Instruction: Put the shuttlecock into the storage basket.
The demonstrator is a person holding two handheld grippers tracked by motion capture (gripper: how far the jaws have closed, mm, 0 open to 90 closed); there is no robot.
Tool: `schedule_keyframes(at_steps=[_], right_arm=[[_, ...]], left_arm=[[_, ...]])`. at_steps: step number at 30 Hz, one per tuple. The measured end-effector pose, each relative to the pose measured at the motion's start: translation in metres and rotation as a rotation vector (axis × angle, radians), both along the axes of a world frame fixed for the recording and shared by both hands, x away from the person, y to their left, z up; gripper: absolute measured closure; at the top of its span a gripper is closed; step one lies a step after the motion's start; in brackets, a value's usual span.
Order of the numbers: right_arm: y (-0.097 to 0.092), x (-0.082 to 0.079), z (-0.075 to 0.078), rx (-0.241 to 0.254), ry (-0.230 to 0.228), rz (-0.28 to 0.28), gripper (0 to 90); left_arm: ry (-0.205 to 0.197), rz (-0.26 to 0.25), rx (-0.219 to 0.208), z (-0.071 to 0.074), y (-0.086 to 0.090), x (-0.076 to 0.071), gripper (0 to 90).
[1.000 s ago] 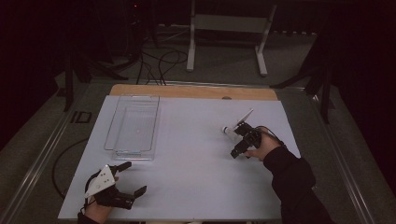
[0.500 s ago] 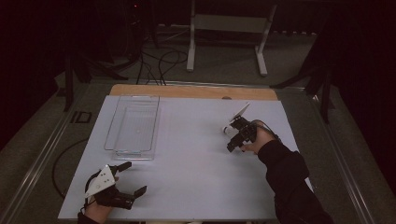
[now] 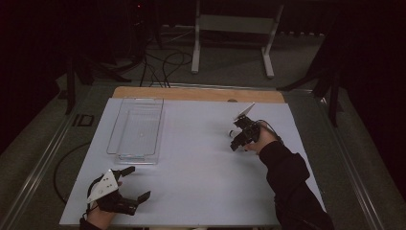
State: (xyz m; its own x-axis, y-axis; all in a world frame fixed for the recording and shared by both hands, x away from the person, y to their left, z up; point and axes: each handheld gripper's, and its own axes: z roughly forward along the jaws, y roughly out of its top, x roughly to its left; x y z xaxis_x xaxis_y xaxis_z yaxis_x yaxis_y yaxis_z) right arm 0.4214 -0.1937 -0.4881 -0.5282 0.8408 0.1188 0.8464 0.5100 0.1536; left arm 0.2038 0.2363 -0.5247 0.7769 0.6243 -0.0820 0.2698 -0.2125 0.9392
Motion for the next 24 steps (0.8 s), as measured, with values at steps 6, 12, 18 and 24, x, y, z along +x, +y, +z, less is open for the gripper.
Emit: schedule_keyframes(at_steps=[6,12,18,24], right_arm=[[0.002,0.004,-0.004,0.005,0.005,-0.013,34.9],[0.003,0.008,-0.009,0.006,-0.005,-0.004,42.7],[0.003,0.011,-0.013,0.006,-0.01,-0.006,50.8],[0.004,0.014,-0.018,-0.002,-0.009,-0.026,58.8]], left_arm=[[0.003,-0.003,0.001,0.0,-0.001,0.0,0.2],[0.002,-0.003,0.0,0.0,0.0,0.0,0.2],[0.004,-0.005,0.0,0.0,-0.001,0.0,0.2],[0.005,-0.005,-0.001,-0.001,-0.001,0.0,0.2]])
